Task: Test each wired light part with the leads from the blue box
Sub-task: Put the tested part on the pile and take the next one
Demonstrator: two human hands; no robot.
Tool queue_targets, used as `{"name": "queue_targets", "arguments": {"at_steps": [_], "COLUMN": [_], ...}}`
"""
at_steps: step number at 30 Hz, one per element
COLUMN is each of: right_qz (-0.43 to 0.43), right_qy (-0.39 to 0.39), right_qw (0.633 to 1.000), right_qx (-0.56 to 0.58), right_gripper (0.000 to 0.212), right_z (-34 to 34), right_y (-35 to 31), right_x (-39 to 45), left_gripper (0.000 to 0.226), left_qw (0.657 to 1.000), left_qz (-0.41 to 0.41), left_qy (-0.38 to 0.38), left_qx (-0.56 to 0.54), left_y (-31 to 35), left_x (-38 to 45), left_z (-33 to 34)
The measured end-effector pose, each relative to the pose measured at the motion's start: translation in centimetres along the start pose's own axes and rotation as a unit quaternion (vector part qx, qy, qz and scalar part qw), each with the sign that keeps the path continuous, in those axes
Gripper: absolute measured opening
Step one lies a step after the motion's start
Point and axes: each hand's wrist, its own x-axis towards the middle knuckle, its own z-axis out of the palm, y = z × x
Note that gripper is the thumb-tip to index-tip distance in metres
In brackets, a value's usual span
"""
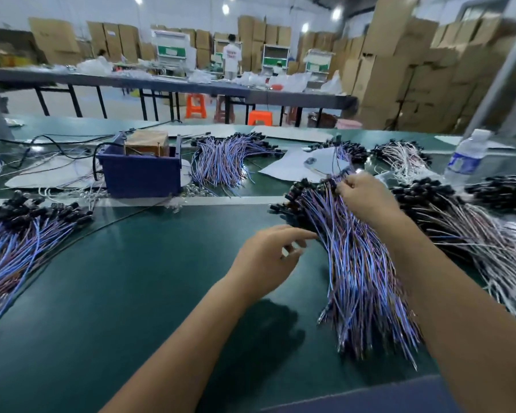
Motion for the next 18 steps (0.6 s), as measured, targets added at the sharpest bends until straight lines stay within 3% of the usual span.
{"name": "queue_targets", "arguments": {"at_steps": [3,7,10,14,18], "right_qz": [0.052,0.031,-0.054,-0.144,-0.171], "right_qy": [-0.050,0.007,0.005,-0.070,-0.167], "right_qw": [0.990,0.985,0.991,0.987,0.969], "right_qx": [-0.121,-0.170,-0.122,-0.013,0.064], "right_gripper": [0.033,0.039,0.041,0.043,0.048], "right_z": [-0.3,1.3,4.5,10.0,14.3], "right_y": [1.4,-1.9,-7.2,-15.4,-21.8], "right_x": [-1.1,-3.0,-4.8,-7.5,-9.4], "left_gripper": [0.033,0.025,0.021,0.019,0.020], "left_qw": [0.997,0.987,0.978,0.962,0.909], "left_qz": [-0.073,-0.153,-0.204,-0.257,-0.334], "left_qy": [0.015,0.020,0.042,0.078,0.095], "left_qx": [-0.028,-0.031,-0.006,0.045,0.231], "left_y": [-0.9,-2.2,-3.2,-4.4,-6.4], "left_x": [-1.1,-2.8,-4.0,-6.3,-9.2], "left_z": [-0.4,-1.6,-2.8,-6.3,-13.1]}}
